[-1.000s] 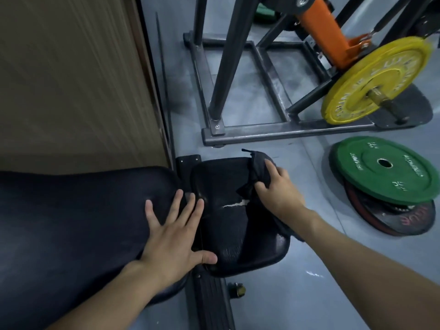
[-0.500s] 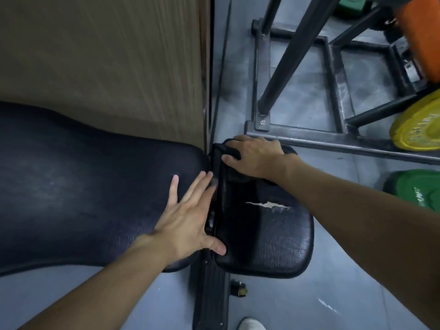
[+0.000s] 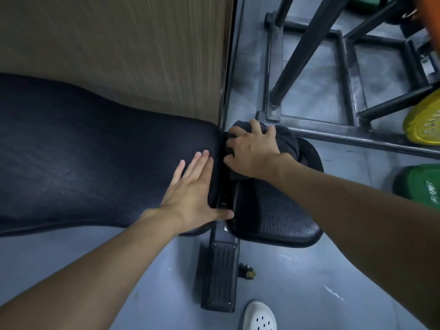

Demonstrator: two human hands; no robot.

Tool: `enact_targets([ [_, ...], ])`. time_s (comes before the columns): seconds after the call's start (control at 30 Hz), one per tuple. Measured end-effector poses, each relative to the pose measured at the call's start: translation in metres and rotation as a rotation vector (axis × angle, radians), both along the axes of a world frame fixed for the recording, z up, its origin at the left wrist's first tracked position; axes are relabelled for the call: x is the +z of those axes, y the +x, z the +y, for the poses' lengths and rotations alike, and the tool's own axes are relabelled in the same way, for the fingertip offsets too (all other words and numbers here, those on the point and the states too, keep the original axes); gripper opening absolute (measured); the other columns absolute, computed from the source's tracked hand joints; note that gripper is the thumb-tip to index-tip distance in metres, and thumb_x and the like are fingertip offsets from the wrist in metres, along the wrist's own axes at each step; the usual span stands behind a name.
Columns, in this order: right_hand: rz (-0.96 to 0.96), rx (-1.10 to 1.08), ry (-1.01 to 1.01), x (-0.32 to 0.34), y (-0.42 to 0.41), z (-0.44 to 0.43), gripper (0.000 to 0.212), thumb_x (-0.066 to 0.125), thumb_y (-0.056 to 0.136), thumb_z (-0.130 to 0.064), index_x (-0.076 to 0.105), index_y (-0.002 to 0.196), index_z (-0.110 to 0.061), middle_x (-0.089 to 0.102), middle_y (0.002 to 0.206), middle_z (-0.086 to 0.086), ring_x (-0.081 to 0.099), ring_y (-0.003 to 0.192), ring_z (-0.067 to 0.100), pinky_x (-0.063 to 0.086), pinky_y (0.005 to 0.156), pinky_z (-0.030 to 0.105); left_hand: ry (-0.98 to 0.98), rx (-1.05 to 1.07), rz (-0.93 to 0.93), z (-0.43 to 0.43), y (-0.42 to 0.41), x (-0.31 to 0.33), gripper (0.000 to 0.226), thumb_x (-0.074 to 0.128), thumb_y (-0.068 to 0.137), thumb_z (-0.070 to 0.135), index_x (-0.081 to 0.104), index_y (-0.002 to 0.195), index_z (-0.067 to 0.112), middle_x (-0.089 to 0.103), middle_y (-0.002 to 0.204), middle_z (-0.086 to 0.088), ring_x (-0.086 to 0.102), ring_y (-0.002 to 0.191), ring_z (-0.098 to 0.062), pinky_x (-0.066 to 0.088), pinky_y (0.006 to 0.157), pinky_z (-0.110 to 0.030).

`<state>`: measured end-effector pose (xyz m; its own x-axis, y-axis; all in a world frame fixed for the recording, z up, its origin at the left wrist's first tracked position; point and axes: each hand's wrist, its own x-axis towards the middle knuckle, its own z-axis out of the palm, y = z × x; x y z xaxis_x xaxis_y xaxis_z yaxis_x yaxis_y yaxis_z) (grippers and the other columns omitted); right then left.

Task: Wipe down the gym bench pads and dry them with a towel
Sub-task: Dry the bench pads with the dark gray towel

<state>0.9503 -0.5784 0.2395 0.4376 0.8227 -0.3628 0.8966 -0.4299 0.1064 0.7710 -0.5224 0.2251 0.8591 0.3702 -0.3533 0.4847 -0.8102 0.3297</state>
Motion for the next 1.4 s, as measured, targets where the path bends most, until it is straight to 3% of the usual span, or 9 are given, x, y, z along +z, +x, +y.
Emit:
enact_targets([
  [0.2,-0.036,0.082,0.063,0.003,-0.035,-0.035,0.042,0.036,0.095,-0.048,0.06,0.126,-0.033,0.03,0.153,-0.009,0.006,0.146,0.038,0.023,0.105,0.06,-0.155,0.133,-0.162,0.003,0.005,0.001,0.066,0.045,0.099,0.028,0.014,0.156,0.016,0.0,0.165,0.008,-0.009,0.147,0.001,-0.011,0.119,-0.027],
  [0.33,-0.005,0.105,0.107,0.005,-0.072,-0.068,0.042,0.042,0.094,-0.05,0.063,0.124,-0.031,0.034,0.151,-0.006,0.006,0.146,0.042,0.022,0.107,0.063,-0.257,0.201,-0.174,0.003,0.006,0.002,0.054,0.033,0.103,0.023,0.021,0.155,0.017,0.005,0.164,0.011,-0.005,0.146,0.005,-0.01,0.12,-0.027],
  [0.6,0.047,0.201,0.268,-0.004,-0.113,-0.129,0.036,0.041,0.082,-0.04,0.073,0.098,-0.033,0.051,0.14,-0.006,0.035,0.137,0.048,0.036,0.098,0.063,-0.276,0.161,-0.106,0.002,0.001,0.005,0.052,0.027,0.104,0.025,0.02,0.156,0.019,0.002,0.164,0.011,-0.008,0.147,0.003,-0.01,0.12,-0.028],
  [0.7,0.041,0.383,0.286,-0.007,-0.103,-0.164,0.025,0.046,0.084,-0.038,0.067,0.097,-0.033,0.046,0.148,-0.006,0.037,0.138,0.046,0.037,0.099,0.063,-0.28,0.157,-0.078,0.003,0.001,0.008,0.052,0.026,0.105,0.025,0.018,0.156,0.019,0.0,0.164,0.011,-0.009,0.147,0.002,-0.011,0.12,-0.029],
  [0.77,0.009,0.442,0.274,-0.01,-0.089,-0.182,0.028,0.05,0.086,-0.038,0.062,0.112,-0.036,0.038,0.155,-0.005,0.034,0.14,0.044,0.036,0.101,0.063,-0.292,0.145,-0.055,0.004,0.003,0.009,0.053,0.027,0.104,0.024,0.017,0.156,0.02,-0.002,0.164,0.01,-0.011,0.147,0.001,-0.012,0.12,-0.03],
  [0.97,0.015,-0.141,0.343,-0.011,-0.031,-0.124,0.048,0.033,0.095,-0.044,0.035,0.143,-0.042,0.03,0.159,-0.004,0.029,0.142,0.042,0.033,0.104,0.062,-0.32,0.154,-0.059,-0.001,0.007,0.013,0.065,0.038,0.096,0.011,0.016,0.156,0.022,-0.004,0.164,0.01,-0.014,0.145,0.003,-0.014,0.119,-0.029],
  [1.07,0.037,-0.217,0.268,-0.014,0.016,-0.085,0.048,0.033,0.101,-0.044,0.023,0.149,-0.044,0.013,0.164,-0.007,0.014,0.147,0.041,0.022,0.11,0.064,-0.362,0.215,-0.067,0.0,0.012,0.025,0.064,0.047,0.098,0.032,0.019,0.156,0.024,0.001,0.165,0.008,-0.008,0.147,0.001,-0.011,0.12,-0.03],
  [1.2,0.045,-0.323,0.206,-0.012,0.026,-0.065,0.053,0.028,0.1,-0.05,0.014,0.152,-0.048,0.003,0.166,-0.008,0.006,0.147,0.042,0.016,0.11,0.068,-0.223,0.052,0.164,-0.014,0.021,0.035,0.111,0.069,0.068,0.073,0.01,0.155,0.037,-0.015,0.163,-0.007,-0.025,0.147,-0.016,-0.014,0.119,-0.046],
  [1.4,0.001,-0.169,0.247,-0.006,-0.051,-0.132,0.063,0.029,0.092,-0.051,0.025,0.154,-0.039,0.014,0.166,0.003,0.017,0.145,0.05,0.025,0.107,0.068,-0.017,-0.066,0.278,-0.024,0.022,0.023,0.129,0.07,0.061,0.078,-0.007,0.154,0.034,-0.032,0.155,-0.021,-0.039,0.14,-0.028,-0.013,0.115,-0.061],
])
